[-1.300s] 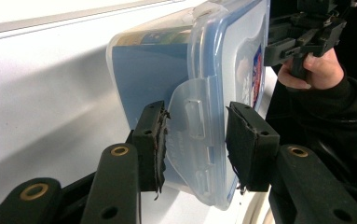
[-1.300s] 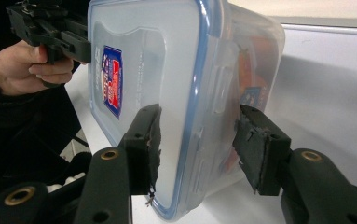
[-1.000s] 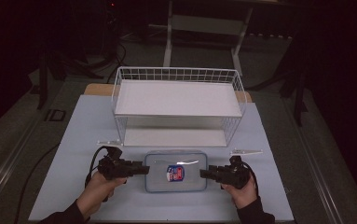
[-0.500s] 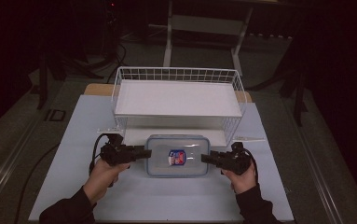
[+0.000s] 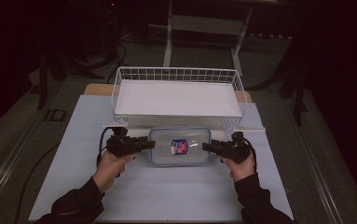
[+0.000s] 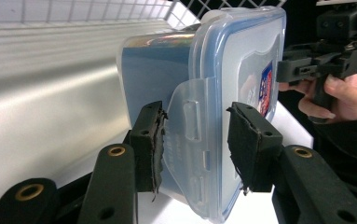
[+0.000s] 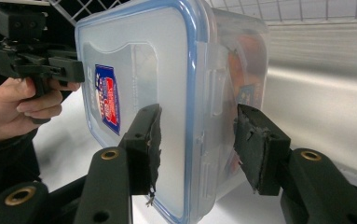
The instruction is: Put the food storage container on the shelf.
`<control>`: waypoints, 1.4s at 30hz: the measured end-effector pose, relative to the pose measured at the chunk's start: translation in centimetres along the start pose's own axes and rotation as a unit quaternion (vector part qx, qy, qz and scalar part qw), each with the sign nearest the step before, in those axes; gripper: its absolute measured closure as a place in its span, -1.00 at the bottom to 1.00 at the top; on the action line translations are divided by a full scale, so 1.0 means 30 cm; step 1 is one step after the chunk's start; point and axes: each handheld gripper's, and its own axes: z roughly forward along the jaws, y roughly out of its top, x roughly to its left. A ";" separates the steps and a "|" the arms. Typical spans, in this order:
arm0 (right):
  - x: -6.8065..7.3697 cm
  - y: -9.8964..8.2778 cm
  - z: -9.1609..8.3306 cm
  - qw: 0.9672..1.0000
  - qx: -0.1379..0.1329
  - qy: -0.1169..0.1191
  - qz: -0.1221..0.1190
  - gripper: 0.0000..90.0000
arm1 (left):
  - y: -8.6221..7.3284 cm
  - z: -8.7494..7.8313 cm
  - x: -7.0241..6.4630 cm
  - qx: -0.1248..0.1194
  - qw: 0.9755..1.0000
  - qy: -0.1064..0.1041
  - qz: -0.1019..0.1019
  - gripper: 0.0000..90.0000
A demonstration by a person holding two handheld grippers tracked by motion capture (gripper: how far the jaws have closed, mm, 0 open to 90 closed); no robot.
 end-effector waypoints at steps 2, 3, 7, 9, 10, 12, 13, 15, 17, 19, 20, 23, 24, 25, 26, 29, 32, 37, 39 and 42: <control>-0.011 0.000 0.014 1.000 -0.001 0.000 0.001 0.15 | -0.001 0.007 0.011 -0.002 1.000 0.006 0.000 0.24; -0.014 0.001 0.021 1.000 -0.001 -0.002 -0.001 0.15 | -0.003 0.011 0.015 -0.002 1.000 0.010 0.003 0.23; -0.028 0.004 0.040 1.000 -0.003 -0.009 -0.010 0.15 | -0.009 0.026 0.030 -0.007 1.000 0.016 0.003 0.22; -0.033 0.003 0.044 1.000 -0.005 -0.011 -0.011 0.15 | -0.009 0.031 0.037 -0.006 1.000 0.021 0.007 0.22; -0.039 0.000 0.051 1.000 -0.007 -0.011 -0.013 0.15 | -0.009 0.034 0.038 -0.007 1.000 0.024 0.008 0.21; -0.046 -0.003 0.059 1.000 -0.008 -0.013 -0.015 0.15 | -0.010 0.040 0.045 -0.006 1.000 0.028 0.011 0.20; -0.050 -0.004 0.063 1.000 -0.009 -0.014 -0.015 0.15 | -0.012 0.044 0.049 -0.007 0.999 0.029 0.014 0.20; -0.060 -0.005 0.071 1.000 -0.009 -0.015 -0.015 0.14 | -0.013 0.050 0.055 -0.007 0.999 0.031 0.013 0.20; -0.067 -0.006 0.079 1.000 -0.007 -0.017 -0.011 0.14 | -0.014 0.058 0.057 -0.007 0.999 0.037 0.014 0.19; -0.070 -0.004 0.085 1.000 -0.007 -0.020 -0.016 0.14 | -0.012 0.062 0.059 -0.007 0.999 0.040 0.014 0.18; -0.072 -0.002 0.087 1.000 -0.008 -0.019 -0.015 0.14 | -0.011 0.064 0.061 -0.008 0.999 0.040 0.010 0.18; -0.081 0.002 0.094 1.000 -0.012 -0.020 -0.016 0.14 | -0.001 0.066 0.073 -0.013 0.998 0.049 0.025 0.18; -0.086 0.004 0.096 1.000 -0.013 -0.017 -0.012 0.14 | 0.003 0.065 0.070 -0.017 0.998 0.052 0.029 0.18; -0.092 0.005 0.096 1.000 -0.017 -0.016 -0.012 0.14 | 0.007 0.067 0.067 -0.019 0.998 0.052 0.030 0.18; -0.096 0.006 0.096 1.000 -0.019 -0.013 -0.012 0.14 | 0.010 0.068 0.063 -0.021 0.998 0.054 0.027 0.18; -0.106 0.007 0.098 1.000 -0.020 -0.009 -0.004 0.13 | 0.008 0.072 0.064 -0.028 0.997 0.057 0.032 0.17; -0.106 0.009 0.099 1.000 -0.020 -0.011 0.000 0.12 | 0.001 0.074 0.070 -0.041 0.997 0.054 0.041 0.17; -0.102 0.000 0.109 0.999 -0.023 -0.029 -0.003 0.09 | -0.030 0.106 0.062 -0.052 0.994 0.079 0.057 0.05; -0.098 -0.001 0.112 0.999 -0.025 -0.037 -0.012 0.15 | -0.039 0.109 0.060 -0.070 0.991 0.091 0.066 -0.02; -0.092 0.005 0.117 0.998 -0.035 -0.053 -0.010 0.13 | -0.042 0.118 0.048 -0.085 0.983 0.123 0.111 -0.07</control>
